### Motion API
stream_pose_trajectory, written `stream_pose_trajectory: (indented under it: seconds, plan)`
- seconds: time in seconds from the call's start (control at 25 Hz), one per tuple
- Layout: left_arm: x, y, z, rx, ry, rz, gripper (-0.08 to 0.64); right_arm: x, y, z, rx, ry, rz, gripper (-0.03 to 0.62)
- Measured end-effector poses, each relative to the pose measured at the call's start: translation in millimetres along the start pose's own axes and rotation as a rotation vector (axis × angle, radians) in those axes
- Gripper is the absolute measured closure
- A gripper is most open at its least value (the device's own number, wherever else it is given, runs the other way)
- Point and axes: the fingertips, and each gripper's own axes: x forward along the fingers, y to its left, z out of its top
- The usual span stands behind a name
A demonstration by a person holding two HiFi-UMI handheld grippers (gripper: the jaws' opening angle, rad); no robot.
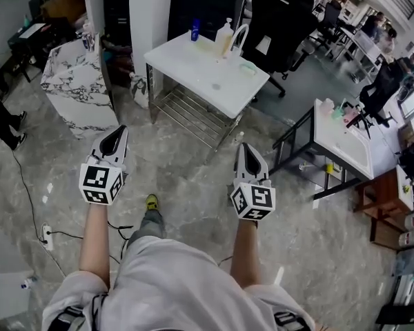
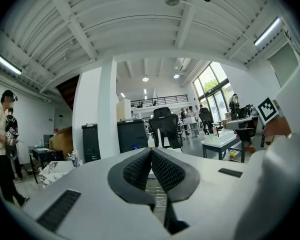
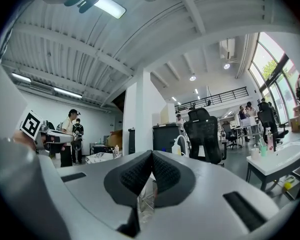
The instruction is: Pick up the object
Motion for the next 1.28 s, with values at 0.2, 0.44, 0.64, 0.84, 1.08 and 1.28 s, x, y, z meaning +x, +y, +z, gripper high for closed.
stream_pose_trajectory:
  seconds: [0.2,0.44,0.64,0.84,1.08,1.28]
  plan:
    - [65,47,-10,-0.017,0.009,-0.025,0.54,74,0,-4,-0.011,0.019,-0.028,0.588]
    - [147,115,-18,-0.044,0.03,-0.068,0.54,168,10,-3,-0.025,0.059,-0.067,0.587]
    - [209,164,-20,-0.058,0.025,-0.114,0.54,235,21,1,-0.036,0.075,-0.105,0.586]
    - [249,190,-31,-0.077,0.029,-0.15,0.54,272,25,-8,-0.039,0.096,-0.133,0.586]
    - [293,201,-34,-0.087,0.035,-0.192,0.54,304,11,-5,-0.045,0.094,-0.177,0.586]
    - [332,204,-40,-0.075,0.039,-0.225,0.54,338,-3,-12,-0.035,0.088,-0.204,0.586]
